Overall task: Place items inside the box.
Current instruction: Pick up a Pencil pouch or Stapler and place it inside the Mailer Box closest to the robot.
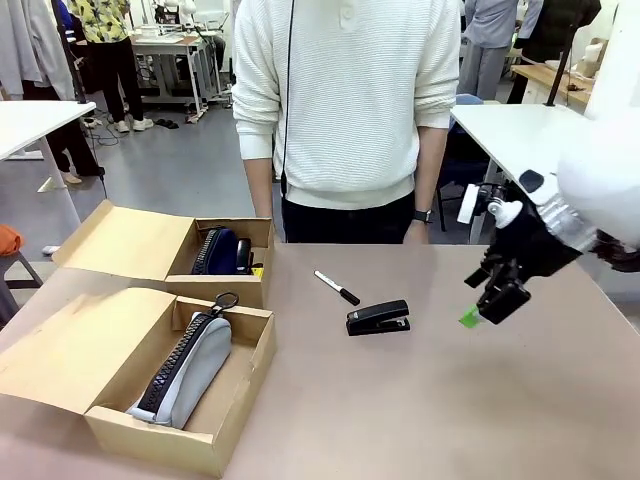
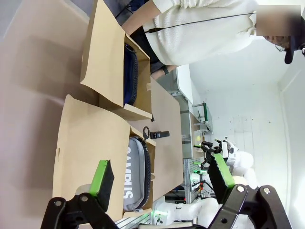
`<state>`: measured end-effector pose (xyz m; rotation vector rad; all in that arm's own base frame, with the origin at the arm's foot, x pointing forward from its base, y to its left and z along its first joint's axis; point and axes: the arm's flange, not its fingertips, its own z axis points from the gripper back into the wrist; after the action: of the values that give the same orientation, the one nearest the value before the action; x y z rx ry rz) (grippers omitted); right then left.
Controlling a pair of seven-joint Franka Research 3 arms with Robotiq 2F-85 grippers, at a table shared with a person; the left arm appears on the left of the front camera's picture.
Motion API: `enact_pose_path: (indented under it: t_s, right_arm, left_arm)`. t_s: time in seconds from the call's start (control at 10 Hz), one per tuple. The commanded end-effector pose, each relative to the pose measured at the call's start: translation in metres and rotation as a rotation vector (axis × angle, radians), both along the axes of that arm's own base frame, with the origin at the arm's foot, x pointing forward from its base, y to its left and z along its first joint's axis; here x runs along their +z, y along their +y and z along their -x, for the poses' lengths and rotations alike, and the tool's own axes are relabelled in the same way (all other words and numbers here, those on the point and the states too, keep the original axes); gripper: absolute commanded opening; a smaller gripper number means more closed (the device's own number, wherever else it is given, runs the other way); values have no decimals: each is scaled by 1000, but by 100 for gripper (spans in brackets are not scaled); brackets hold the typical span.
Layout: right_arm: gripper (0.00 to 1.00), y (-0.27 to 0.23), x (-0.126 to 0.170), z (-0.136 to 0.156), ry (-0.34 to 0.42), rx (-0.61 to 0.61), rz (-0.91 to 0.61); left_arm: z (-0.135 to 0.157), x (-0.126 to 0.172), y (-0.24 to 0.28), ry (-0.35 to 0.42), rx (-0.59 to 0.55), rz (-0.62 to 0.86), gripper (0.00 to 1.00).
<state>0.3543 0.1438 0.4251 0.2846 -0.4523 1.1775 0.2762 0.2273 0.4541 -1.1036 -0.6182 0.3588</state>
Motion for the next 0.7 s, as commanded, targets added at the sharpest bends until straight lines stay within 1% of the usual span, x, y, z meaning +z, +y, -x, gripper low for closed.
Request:
enact_pose_path:
  t_s: [0.0,0.1,0.2,0.3,0.4,0.6]
  right_arm:
    - [100,55,-36,-58,-40,90,75]
    - [100,74,-47,-82,-27,131,120]
    - [100,93,-58,-104,1,142,183]
    - [100,112,-65,-115,9,169,236]
    - [100,126,-72,-125,36,202,276]
    - [100,144,-90,-137,121,289,348]
  left_arm:
    - [1,0,-1,-25,-3,5,100]
    - [1,0,-1,-25,-3,5,100]
    - [1,0,-1,-25,-3,5,100]
    - [1,0,-1,-25,-3,5,100]
    - [1,0,-1,-25,-3,5,100]
    - [1,0,-1,-25,-3,5,100]
